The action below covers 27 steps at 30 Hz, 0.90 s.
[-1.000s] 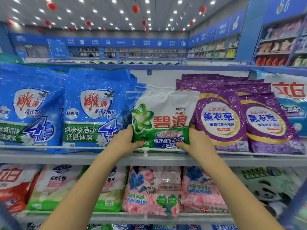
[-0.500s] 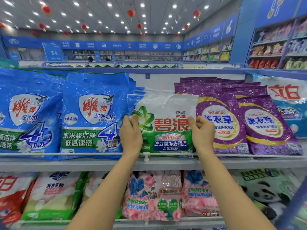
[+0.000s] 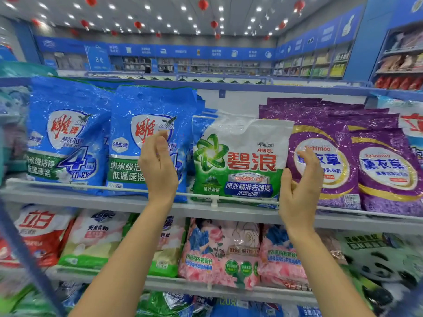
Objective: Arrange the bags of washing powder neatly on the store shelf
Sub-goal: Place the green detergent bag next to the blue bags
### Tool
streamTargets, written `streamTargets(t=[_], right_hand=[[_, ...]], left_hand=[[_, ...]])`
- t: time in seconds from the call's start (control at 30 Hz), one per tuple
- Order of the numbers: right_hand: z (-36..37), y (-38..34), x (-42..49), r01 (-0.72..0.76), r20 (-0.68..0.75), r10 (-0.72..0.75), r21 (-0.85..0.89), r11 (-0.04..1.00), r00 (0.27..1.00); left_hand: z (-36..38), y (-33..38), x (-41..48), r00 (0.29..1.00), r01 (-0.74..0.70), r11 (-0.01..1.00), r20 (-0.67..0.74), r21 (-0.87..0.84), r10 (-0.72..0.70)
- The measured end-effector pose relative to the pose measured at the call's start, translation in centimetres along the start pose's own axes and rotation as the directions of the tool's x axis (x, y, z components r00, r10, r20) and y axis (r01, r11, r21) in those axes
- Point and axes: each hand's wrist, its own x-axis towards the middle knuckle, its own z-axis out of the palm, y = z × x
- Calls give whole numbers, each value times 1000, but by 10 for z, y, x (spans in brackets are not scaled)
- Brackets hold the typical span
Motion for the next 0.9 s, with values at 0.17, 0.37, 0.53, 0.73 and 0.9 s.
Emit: streamTargets(t=[0.17,0.37,0.53,0.73,0.9], right_hand=[[29,-14,-20,403,227,-350,-259,878,909],[79,-23,-18,548,506,-306,-443,710,806],[78,-31,-18,462,528,-180,-467,754,830],[90,-93,-67,190,418,-55,-288,939,907],[124,-207,-175,-8,494,-33,80,997,869]], left_hand=[[-62,-15,-28,990,-119,950,110,289,91],[-133,-39,-76,958,-73,855,273,514,-82],[-212,-55,-81,959,-4,784,223,620,-172],[-341,-69,-64,953,50,662,162,748,-255],[-482,-70,-31,959,82,608,104,790,-264]])
